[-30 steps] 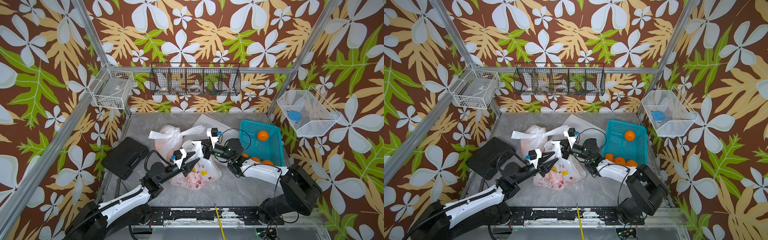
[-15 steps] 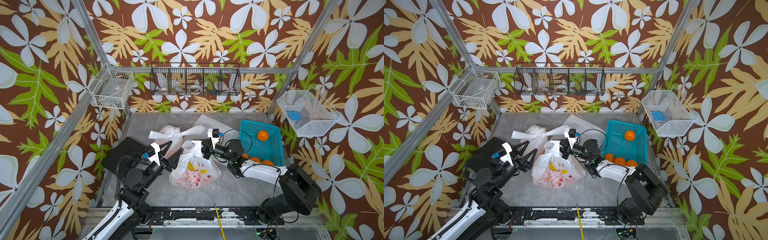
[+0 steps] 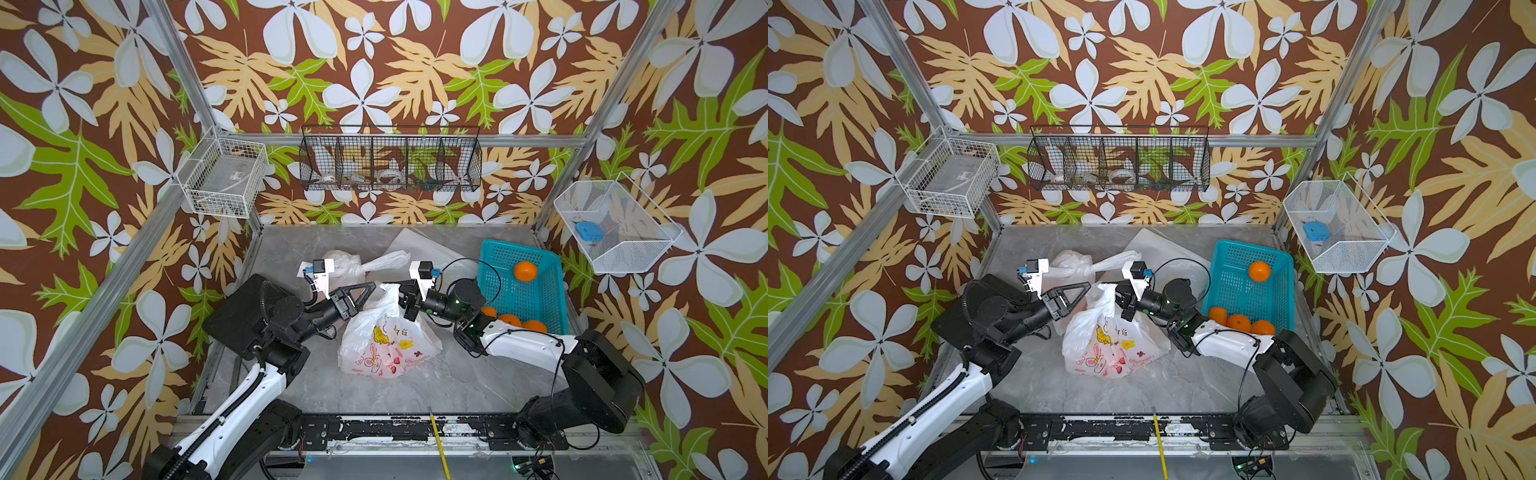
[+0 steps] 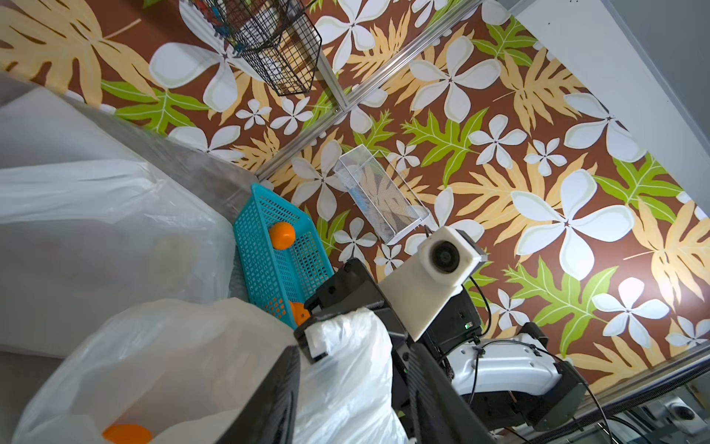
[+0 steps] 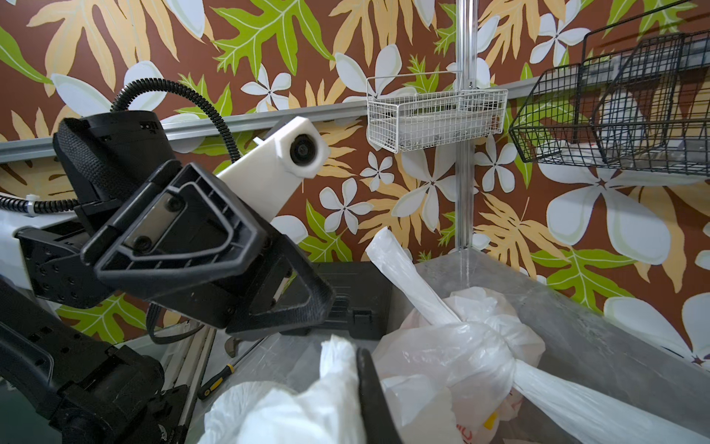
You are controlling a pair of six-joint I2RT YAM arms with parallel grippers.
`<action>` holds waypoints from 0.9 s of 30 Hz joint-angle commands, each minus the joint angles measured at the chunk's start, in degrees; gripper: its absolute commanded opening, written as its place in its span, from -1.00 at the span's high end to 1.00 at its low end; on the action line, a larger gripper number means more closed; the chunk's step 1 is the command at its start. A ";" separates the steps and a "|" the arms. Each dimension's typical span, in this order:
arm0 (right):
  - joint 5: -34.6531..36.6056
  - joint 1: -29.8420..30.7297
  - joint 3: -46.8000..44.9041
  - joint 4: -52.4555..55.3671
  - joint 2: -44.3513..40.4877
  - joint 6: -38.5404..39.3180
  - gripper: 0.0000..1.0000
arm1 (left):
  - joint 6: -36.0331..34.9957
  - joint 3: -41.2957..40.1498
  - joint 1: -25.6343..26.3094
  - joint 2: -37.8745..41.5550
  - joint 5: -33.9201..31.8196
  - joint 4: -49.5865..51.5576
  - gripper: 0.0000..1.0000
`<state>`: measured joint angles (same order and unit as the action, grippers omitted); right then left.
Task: Place the oranges into plastic bags & tie knots
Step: Tie the plastic bag at the center of the board.
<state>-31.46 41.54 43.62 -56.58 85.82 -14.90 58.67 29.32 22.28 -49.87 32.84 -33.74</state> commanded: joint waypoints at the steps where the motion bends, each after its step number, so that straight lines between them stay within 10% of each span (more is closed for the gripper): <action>1: 0.35 0.09 0.54 0.38 -0.30 0.97 1.00 | 3.02 -0.14 0.23 -0.76 1.90 -4.33 0.09; 27: 0.00 1.24 0.96 3.20 -0.92 3.15 1.00 | 1.90 1.00 3.11 -7.63 -0.23 -6.80 0.52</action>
<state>-29.61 42.30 44.14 -53.91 85.08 -12.60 60.75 29.91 25.23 -57.30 32.03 -37.54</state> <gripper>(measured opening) 0.049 0.246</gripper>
